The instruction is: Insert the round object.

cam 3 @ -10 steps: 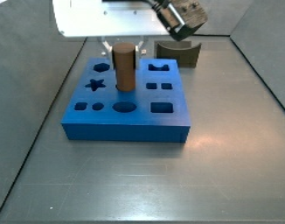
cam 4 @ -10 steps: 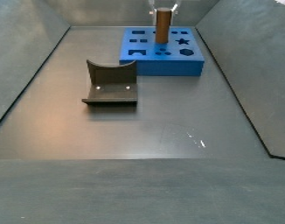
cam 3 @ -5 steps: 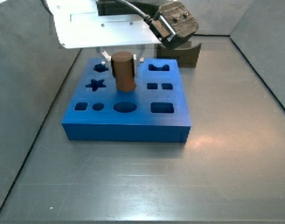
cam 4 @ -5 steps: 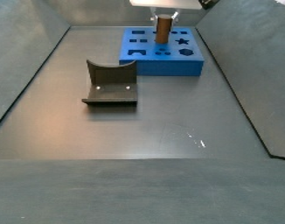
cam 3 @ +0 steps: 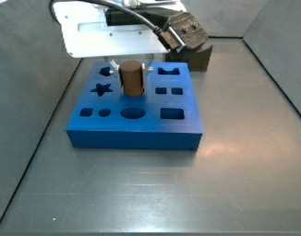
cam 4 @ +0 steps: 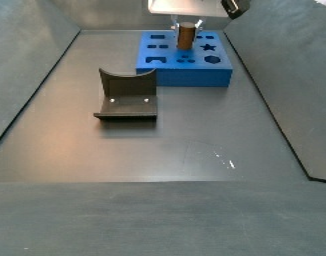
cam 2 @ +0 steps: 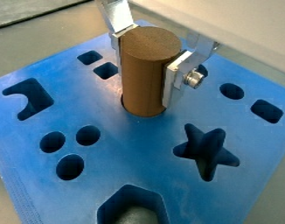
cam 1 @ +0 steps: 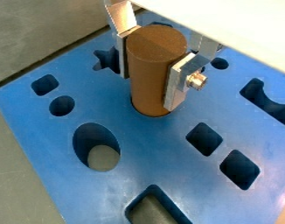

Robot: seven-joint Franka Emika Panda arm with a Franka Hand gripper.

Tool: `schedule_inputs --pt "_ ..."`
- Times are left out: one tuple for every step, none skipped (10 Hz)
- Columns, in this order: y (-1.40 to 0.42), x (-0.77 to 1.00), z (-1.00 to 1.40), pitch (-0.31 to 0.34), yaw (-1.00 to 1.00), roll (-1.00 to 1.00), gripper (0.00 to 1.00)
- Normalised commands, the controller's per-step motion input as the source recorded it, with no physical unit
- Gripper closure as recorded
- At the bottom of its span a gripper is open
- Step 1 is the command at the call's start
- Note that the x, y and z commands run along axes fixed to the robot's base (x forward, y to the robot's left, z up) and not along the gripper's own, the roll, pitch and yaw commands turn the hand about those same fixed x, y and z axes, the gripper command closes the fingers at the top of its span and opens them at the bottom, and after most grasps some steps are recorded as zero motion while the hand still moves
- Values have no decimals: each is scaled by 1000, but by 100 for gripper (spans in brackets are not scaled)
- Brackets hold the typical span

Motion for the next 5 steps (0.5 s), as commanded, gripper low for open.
schedule_inputs --pt "0 106 -811 -127 0 173 100" --pt "0 0 -651 -174 0 249 100" --pt "-71 0 -614 -203 0 247 100" --pt "0 -66 0 -84 0 -9 100" --pt "0 0 0 0 0 0 100"
